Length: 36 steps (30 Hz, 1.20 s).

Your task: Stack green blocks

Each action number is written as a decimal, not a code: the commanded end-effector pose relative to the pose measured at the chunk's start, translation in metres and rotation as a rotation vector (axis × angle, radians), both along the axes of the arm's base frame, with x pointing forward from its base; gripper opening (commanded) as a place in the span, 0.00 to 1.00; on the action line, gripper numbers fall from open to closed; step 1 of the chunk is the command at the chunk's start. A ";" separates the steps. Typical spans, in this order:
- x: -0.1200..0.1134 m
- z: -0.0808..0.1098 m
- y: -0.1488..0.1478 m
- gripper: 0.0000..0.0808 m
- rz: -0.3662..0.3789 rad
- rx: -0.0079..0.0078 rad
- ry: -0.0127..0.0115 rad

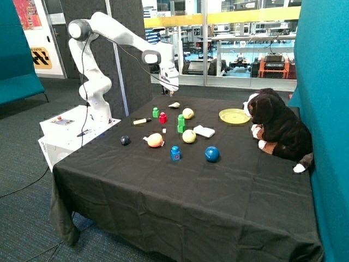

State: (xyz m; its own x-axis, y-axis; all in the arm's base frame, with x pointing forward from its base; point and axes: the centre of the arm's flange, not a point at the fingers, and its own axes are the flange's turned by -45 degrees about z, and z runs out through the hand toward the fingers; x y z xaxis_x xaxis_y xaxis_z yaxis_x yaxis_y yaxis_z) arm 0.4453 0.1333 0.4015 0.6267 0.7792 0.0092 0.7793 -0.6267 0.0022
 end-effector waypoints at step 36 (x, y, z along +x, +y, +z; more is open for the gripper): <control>-0.006 -0.043 -0.051 0.65 -0.252 -0.0048 0.0081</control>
State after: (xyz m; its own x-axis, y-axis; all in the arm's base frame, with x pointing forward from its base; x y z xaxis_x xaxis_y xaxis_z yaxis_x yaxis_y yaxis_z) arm 0.4476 0.0991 0.3590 0.7987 0.6017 -0.0083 0.6017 -0.7987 -0.0019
